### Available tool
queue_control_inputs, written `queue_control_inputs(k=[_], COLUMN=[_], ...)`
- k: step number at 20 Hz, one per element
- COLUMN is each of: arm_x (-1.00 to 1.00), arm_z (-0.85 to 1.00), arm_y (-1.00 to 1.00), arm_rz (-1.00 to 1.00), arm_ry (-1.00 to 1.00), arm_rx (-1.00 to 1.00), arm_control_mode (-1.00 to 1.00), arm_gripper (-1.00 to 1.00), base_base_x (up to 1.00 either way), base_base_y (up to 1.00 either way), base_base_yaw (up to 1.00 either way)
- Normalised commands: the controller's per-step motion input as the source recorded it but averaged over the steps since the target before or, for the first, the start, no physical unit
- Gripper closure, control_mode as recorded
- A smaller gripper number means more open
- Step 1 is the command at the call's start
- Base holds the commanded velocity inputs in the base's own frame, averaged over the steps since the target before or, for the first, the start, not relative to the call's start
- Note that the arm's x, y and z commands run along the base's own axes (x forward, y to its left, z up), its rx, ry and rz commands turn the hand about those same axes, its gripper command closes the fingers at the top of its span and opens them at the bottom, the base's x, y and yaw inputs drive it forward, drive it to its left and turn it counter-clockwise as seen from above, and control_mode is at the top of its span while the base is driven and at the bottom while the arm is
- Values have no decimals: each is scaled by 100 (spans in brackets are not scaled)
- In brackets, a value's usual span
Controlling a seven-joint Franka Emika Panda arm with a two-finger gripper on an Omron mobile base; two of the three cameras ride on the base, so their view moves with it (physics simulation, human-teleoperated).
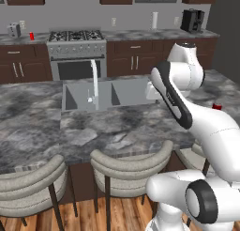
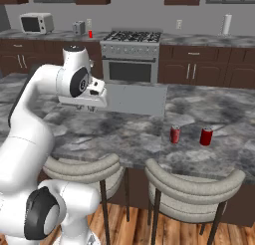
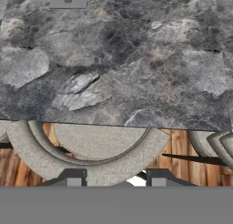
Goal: Four empty soda cans are scattered around the kitchen. Gather all the cans and cluster them next to the stove for recycling.
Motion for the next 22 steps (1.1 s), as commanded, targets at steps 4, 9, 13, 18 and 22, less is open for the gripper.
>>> queue_control_inputs(k=[4, 9, 13, 18, 22], arm_x=[-33, -84, -43, -34, -66], arm_z=[-4, -2, 7, 5, 18], arm_y=[-19, -29, -11, 0, 0], arm_rz=[-8, -7, -7, -8, -7], arm_ry=[2, 0, 1, 4, 2], arm_rx=[0, 0, -1, -3, 0], arm_control_mode=[-100, -100, -100, -100, -100], arm_gripper=[-100, -100, -100, -100, -100], base_base_x=[0, 0, 0, 0, 0], base_base_y=[0, 0, 0, 0, 0], base_base_yaw=[0, 0, 0, 0, 0])
